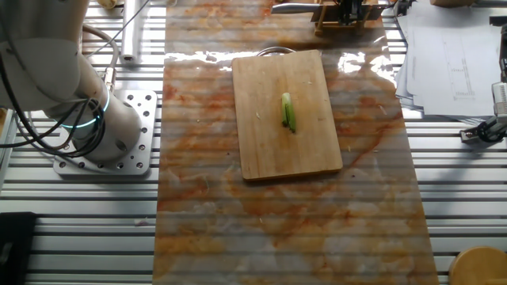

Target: Chop the scallions

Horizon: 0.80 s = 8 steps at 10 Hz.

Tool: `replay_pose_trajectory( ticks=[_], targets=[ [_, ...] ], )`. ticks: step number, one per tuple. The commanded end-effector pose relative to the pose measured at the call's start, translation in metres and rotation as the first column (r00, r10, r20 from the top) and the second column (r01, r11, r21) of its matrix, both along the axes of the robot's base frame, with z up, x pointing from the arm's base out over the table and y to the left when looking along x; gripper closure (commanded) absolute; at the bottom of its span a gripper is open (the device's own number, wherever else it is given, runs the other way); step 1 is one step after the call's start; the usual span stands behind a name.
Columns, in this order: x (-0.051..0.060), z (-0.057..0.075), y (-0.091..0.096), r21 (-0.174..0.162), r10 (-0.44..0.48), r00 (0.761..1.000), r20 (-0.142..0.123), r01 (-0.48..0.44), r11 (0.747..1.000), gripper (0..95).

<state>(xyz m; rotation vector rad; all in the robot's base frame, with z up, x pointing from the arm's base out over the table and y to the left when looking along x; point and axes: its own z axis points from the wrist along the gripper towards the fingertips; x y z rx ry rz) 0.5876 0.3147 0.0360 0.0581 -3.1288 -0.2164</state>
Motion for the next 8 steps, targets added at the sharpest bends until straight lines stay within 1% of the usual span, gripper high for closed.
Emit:
replay_pose_trajectory(
  ticks=[1,2,4,6,7,8],
  targets=[
    [0.000,0.000,0.000,0.003,-0.005,1.000,0.004,0.005,1.000,95.0],
    [0.000,0.000,0.000,0.013,-0.010,1.000,0.004,0.010,1.000,95.0],
    [0.001,0.002,0.000,0.013,-0.011,1.000,-0.002,0.011,1.000,95.0],
    [0.002,0.021,-0.002,0.015,-0.015,1.000,-0.006,0.015,1.000,95.0],
    [0.002,0.036,-0.002,0.016,-0.025,1.000,-0.010,0.025,1.000,95.0],
    [0.001,0.055,-0.002,0.011,-0.034,0.999,-0.022,0.034,0.999,95.0]
  ],
)
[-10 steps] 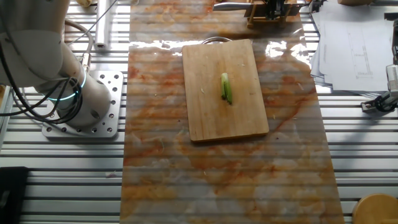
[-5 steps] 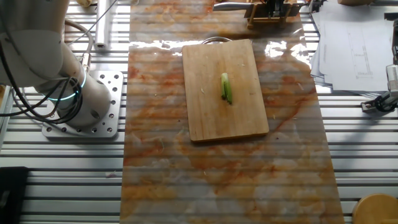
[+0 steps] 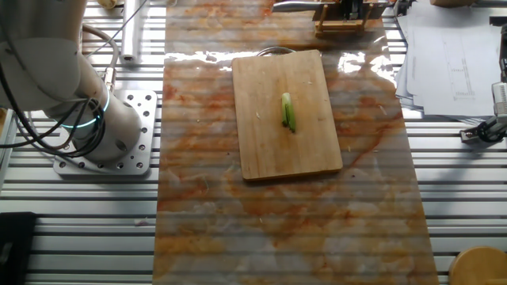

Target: Chop the scallions

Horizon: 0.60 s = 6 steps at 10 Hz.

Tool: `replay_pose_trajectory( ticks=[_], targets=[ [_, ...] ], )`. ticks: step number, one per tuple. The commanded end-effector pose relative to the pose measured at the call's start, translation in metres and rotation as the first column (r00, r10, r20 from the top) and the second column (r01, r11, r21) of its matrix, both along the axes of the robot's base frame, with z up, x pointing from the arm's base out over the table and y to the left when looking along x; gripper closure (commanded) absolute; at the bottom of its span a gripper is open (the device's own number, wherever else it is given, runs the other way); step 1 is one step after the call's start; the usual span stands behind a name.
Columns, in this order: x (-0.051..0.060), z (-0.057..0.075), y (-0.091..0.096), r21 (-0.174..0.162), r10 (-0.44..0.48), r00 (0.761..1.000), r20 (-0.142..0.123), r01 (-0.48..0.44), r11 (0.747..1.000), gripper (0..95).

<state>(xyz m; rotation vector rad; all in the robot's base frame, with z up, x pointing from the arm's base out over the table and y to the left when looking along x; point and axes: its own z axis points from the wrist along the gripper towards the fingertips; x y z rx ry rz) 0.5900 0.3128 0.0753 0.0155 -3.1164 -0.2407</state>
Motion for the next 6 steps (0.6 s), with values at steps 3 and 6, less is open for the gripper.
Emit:
replay_pose_trajectory(
  ticks=[3,6],
  targets=[
    [-0.010,0.070,-0.021,-0.004,0.003,1.000,-0.026,-0.003,1.000,95.0],
    [-0.019,0.110,-0.078,-0.014,0.066,0.996,-0.053,-0.066,0.998,95.0]
  ],
)
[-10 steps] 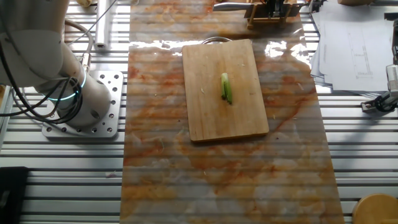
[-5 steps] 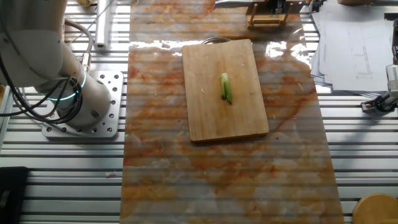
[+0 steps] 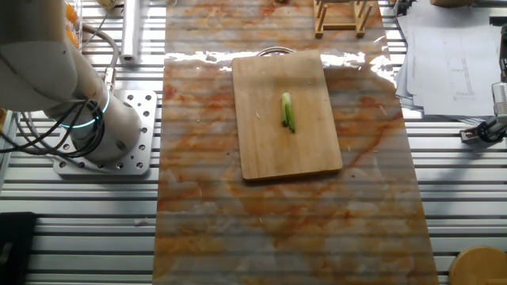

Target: Chop the scallions

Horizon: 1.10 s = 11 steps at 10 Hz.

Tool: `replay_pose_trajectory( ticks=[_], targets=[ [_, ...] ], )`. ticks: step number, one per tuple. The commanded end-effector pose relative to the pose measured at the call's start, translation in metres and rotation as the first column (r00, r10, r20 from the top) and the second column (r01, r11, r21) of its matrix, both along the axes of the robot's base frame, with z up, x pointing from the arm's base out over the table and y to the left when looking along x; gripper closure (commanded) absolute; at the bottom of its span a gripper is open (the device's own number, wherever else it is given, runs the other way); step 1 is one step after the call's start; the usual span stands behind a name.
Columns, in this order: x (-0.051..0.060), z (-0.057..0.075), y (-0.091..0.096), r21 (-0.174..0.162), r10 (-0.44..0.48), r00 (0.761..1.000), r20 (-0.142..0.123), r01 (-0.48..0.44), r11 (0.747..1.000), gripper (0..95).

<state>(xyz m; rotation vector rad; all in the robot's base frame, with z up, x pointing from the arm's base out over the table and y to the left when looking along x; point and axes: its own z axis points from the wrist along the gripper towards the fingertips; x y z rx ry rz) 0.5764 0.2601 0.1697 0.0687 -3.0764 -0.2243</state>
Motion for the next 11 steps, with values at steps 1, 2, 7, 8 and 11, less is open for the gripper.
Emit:
replay_pose_trajectory(
  ticks=[1,2,7,8,11],
  targets=[
    [-0.013,0.019,-0.046,-0.017,0.045,0.999,-0.014,-0.045,0.999,95.0],
    [-0.023,0.018,-0.072,-0.028,0.058,0.998,-0.016,-0.059,0.998,95.0],
    [-0.050,-0.006,-0.130,-0.105,0.043,0.998,-0.049,-0.048,0.993,95.0],
    [-0.050,-0.006,-0.130,-0.112,0.049,0.998,-0.044,-0.053,0.992,95.0],
    [-0.050,-0.006,-0.130,-0.137,0.082,0.995,-0.055,-0.089,0.987,95.0]
  ],
)
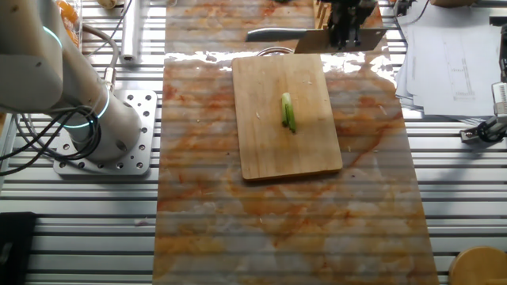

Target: Chop the scallions

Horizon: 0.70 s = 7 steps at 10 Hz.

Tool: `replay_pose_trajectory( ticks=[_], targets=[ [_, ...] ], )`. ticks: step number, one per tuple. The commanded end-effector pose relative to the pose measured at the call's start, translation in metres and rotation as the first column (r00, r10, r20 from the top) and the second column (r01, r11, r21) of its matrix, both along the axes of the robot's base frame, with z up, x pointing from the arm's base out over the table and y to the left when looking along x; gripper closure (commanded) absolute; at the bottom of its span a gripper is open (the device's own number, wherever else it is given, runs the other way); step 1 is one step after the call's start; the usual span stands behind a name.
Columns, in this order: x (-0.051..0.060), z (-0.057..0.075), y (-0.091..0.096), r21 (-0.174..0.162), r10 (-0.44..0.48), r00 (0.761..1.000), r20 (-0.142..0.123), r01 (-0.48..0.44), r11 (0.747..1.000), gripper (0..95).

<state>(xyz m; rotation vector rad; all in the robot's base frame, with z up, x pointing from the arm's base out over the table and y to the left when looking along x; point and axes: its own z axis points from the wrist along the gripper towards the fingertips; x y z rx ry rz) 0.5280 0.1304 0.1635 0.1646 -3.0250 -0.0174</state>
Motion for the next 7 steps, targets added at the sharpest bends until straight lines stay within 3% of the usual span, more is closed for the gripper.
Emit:
replay_pose_trajectory(
  ticks=[1,3,4,6,7],
  targets=[
    [-0.0016,0.0007,-0.0005,-0.021,-0.039,0.999,-0.013,0.039,0.999,95.0],
    [-0.0016,0.0007,-0.0005,-0.015,-0.114,0.994,-0.001,0.114,0.993,95.0],
    [-0.0016,0.0007,-0.0005,0.009,-0.113,0.994,0.011,0.113,0.994,95.0],
    [-0.0016,0.0007,-0.0005,0.049,-0.059,0.998,0.032,0.057,0.997,95.0],
    [-0.0016,0.0007,-0.0005,0.051,-0.035,0.998,0.055,0.032,0.998,95.0]
  ],
)
